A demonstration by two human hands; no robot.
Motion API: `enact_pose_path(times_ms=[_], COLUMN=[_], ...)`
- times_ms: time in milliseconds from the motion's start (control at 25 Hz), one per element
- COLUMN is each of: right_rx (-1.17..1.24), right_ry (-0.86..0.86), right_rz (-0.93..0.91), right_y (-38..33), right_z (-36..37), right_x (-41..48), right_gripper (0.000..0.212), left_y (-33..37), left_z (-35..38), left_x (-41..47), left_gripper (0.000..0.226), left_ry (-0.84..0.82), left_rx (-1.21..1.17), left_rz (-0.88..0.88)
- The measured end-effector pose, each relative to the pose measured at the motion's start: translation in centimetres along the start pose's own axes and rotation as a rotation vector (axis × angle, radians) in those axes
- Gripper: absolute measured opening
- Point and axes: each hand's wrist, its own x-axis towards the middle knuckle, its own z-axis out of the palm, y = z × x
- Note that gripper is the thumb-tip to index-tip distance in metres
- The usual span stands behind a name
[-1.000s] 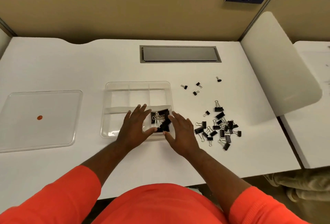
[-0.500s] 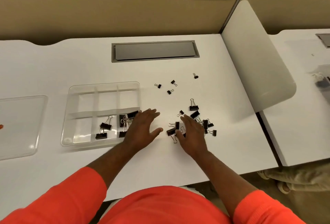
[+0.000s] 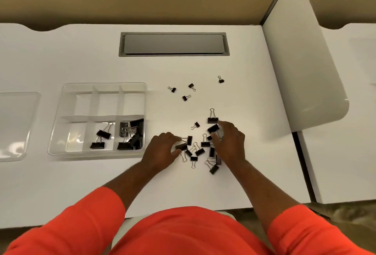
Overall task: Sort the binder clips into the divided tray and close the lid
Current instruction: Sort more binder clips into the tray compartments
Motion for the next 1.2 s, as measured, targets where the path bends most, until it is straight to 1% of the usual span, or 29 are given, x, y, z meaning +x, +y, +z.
enact_pose_path(times_ms=[160,240,440,600,760,880,1000,1080,1200], right_rx=[-0.033,-0.043,-0.095,-0.101,-0.036,-0.009,0.03,0.053,0.094], right_ry=[-0.072,-0.105,-0.117,-0.133,-0.075,-0.042,-0.009,0.03,0.091], right_rz=[-0.019,-0.012,-0.045,-0.042,-0.024,-0.046,-0.088,-0.129,-0.17], right_y=[-0.1,-0.3,-0.5,-0.8,-1.4,-2.5,-4.2,-5.6,-9.1], right_z=[0.5,0.7,1.0,0.9,0.4,0.2,0.2,0.4,1.2], right_x=[1.1,1.3,1.7,1.6,0.9,0.5,0.0,-0.4,-1.0], right_gripper=[0.032,0.031,0.036,0.038,0.036,0.036,0.035,0.033,0.032], left_y=[0.5,1.0,1.5,1.5,1.8,1.5,1.0,0.8,-0.2], left_z=[0.6,0.6,0.6,0.6,0.2,-0.3,-1.3,-2.3,-4.6], left_x=[0.0,0.1,0.6,0.8,0.5,-0.1,-0.7,-1.3,-2.6], left_gripper=[0.033,0.034,0.047,0.046,0.05,0.053,0.047,0.038,0.038], left_ry=[-0.034,-0.042,-0.073,-0.121,-0.163,-0.163,-0.163,-0.146,-0.046], left_rx=[0.035,0.049,0.121,0.139,0.067,0.009,-0.018,-0.053,-0.17], left_rz=[-0.04,-0.053,0.006,0.02,-0.022,-0.048,-0.029,-0.015,-0.031])
